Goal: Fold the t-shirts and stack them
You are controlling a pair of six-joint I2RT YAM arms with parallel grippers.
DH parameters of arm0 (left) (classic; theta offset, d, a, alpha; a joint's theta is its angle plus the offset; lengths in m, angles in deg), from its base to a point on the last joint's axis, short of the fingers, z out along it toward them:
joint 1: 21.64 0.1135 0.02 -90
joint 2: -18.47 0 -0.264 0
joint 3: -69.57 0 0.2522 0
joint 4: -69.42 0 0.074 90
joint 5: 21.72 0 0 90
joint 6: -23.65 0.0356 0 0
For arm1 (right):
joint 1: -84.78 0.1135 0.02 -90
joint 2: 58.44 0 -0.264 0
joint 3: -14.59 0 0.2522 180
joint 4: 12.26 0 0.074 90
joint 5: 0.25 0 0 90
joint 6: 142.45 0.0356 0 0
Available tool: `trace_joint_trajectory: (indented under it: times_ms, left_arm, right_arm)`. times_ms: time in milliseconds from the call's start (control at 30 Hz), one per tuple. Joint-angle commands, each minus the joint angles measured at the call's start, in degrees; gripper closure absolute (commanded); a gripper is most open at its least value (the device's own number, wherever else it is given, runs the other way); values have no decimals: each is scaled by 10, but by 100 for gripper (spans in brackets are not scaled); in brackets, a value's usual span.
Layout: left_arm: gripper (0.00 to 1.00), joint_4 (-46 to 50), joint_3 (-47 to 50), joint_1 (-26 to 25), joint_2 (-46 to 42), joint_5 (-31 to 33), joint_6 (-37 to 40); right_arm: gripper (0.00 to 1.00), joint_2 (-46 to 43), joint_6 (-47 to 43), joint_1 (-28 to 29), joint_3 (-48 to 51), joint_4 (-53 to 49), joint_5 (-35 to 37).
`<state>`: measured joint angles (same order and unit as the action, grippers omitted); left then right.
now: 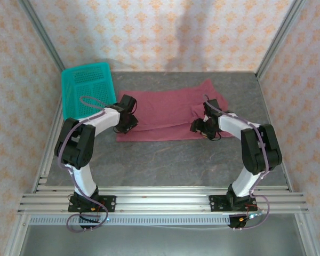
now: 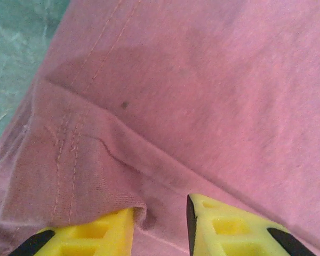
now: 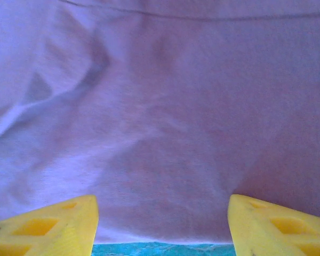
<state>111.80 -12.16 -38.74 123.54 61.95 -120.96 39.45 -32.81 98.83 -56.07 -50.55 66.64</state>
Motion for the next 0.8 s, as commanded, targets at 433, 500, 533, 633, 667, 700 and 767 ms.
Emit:
trace_joint_trajectory:
  times_ms: [433,500,533,633,667,700,767]
  left_arm:
    - [94,28,-104,26,63,47,-3]
    - [94,26,-112,31,68,45,-8]
    - [94,32,-123,33,73,46,-9]
    - [83,65,-157,34,91,53,-4]
    - [79,73,-164,35,93,56,-3]
    - [73,77,-168,35,91,59,-3]
    - [62,82,-175,34,78,64,-1]
  right_arm:
    - [37,14,-20,-18,13,-15,18]
    - [38,15,-20,-21,14,-20,21]
    - [38,15,-21,-23,14,-21,21]
    - [37,15,-19,-26,14,-23,21]
    - [37,15,-18,-26,13,-24,20]
    - [37,13,-17,-27,12,-25,18]
    - [37,5,-13,-27,8,-28,15]
